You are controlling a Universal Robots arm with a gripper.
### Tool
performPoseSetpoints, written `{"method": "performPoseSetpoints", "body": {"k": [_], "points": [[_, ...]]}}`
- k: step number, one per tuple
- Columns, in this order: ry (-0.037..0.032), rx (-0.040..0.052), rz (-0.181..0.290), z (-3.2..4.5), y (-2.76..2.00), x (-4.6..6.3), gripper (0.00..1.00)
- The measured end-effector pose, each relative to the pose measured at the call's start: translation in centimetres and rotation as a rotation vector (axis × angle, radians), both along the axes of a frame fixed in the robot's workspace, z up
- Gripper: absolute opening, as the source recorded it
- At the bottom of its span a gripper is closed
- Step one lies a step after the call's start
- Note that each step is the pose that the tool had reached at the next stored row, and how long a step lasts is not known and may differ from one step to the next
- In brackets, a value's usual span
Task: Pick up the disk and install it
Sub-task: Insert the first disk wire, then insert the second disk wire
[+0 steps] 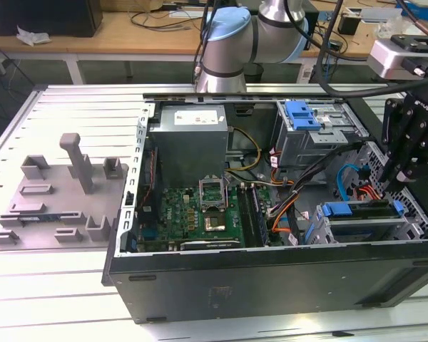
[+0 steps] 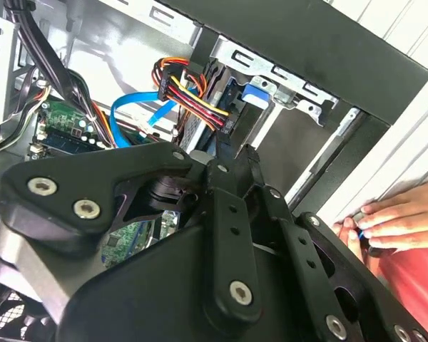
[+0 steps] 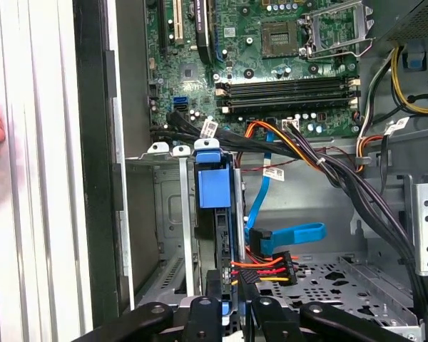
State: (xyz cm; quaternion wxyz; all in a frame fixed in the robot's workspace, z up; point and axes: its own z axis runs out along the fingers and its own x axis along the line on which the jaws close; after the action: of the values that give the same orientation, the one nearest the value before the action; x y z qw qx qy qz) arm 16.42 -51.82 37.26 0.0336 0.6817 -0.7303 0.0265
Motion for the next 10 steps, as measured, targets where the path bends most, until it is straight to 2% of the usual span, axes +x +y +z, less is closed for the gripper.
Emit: {"method": "performPoseSetpoints", "body": {"k": [10], "points": [[0.0000, -0.0003, 0.000, 0.00, 0.00, 0.00, 0.24]]}}
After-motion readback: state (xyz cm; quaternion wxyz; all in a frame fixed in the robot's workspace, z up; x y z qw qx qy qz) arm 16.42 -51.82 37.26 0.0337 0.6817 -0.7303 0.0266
